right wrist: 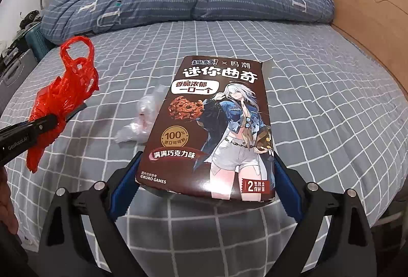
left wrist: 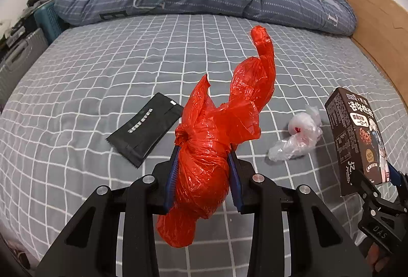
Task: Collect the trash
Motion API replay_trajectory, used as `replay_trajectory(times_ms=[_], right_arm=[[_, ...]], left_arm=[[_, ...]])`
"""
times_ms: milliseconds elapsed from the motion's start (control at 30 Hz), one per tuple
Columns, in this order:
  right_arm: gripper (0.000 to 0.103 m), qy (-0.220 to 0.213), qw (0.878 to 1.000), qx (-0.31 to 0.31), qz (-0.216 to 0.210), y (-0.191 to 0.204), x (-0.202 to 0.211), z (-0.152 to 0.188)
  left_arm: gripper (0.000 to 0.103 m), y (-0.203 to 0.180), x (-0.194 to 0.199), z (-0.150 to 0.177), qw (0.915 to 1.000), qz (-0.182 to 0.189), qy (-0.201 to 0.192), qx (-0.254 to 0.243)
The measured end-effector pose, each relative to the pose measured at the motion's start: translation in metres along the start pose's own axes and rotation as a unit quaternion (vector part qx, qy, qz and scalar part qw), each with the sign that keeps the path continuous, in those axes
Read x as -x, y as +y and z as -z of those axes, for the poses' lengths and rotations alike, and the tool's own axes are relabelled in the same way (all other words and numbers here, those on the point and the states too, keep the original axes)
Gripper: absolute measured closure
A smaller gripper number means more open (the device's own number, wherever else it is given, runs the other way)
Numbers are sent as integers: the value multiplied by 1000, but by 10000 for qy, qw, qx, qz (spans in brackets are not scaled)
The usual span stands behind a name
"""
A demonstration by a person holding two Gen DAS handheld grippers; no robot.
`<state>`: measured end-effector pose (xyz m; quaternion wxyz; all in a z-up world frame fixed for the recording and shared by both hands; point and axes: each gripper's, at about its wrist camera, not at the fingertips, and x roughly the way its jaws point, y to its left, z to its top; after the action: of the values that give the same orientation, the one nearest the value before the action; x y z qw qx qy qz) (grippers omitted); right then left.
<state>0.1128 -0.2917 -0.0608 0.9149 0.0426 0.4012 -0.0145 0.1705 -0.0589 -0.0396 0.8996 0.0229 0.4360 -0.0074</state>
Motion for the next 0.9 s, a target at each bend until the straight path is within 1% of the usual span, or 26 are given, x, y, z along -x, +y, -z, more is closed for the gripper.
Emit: replay_trajectory(times_ms=[333,533,633,733,900], right_arm=[[14,-106,9999,89,-91,8,37,6],[14,-130,9997,144,-129,13,56,14],[14,-138,9997,163,-148,13,65,17],[14,-172,9995,192,-175,15,75,21],[14,-210,9992,250,-235,18,91,31]], left_arm=[[69,2,35,14,9999,39,-65,74],[69,1,54,23,9999,62,-88,88],[69,-1,63,29,9999,61,-91,75],[69,-4,72,37,9999,-21,-155,-14],[69,-2,88,52,9999,28,-144,77]])
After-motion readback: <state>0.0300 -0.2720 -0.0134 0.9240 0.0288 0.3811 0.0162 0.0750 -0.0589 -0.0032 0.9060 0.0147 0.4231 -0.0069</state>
